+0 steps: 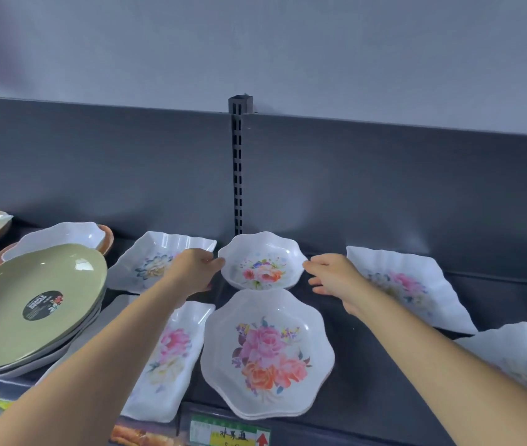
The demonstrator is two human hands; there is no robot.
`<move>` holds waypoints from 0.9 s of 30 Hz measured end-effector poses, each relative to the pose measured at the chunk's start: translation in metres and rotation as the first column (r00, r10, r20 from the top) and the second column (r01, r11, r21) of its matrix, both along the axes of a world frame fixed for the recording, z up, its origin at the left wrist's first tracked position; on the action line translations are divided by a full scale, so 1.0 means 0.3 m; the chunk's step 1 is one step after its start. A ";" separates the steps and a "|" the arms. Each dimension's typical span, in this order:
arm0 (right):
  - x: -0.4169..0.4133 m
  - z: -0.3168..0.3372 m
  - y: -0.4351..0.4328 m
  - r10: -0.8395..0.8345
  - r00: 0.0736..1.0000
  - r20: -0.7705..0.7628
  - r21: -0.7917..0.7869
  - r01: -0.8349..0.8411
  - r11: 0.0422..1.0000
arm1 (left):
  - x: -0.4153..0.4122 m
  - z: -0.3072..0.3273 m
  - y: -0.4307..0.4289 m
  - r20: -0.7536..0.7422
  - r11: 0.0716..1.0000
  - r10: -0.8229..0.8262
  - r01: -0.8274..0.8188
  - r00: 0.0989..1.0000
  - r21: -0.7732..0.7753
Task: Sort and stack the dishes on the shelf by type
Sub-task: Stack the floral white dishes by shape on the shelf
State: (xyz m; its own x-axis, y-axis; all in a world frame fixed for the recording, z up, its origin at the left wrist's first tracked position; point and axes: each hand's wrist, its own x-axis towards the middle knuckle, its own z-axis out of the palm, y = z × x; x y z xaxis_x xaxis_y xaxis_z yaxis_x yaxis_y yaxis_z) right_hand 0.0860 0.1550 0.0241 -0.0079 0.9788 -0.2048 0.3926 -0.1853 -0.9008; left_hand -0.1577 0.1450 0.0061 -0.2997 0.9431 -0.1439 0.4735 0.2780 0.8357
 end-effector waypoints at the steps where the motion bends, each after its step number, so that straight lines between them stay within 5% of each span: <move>1: -0.003 -0.008 0.023 0.004 1.000 -0.015 -0.014 -0.004 1.000 | 0.002 -0.005 0.017 0.025 1.000 0.005 -0.005 1.000 -0.009; 8: -0.011 -0.044 0.120 0.061 0.997 -0.040 -0.049 -0.063 0.997 | 0.026 -0.021 0.077 0.182 1.000 -0.004 0.006 0.983 -0.008; 18: -0.035 -0.001 0.116 0.005 0.997 -0.076 0.106 0.004 0.994 | 0.015 0.049 0.079 -0.198 0.984 0.019 0.017 0.980 0.180; 27: -0.017 0.181 -0.038 -0.001 0.985 -0.174 0.270 0.049 0.962 | 0.043 0.232 -0.091 -0.277 0.932 0.027 0.076 0.961 0.354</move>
State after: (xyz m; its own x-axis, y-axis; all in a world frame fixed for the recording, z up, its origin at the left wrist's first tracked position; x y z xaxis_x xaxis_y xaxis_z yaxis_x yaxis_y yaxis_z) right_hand 0.0810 0.1437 0.0783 0.0057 0.9974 0.0722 0.2269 0.0690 -0.9715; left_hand -0.1449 0.1178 0.0756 -0.2547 0.9230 0.2883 0.6994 -0.0301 0.7141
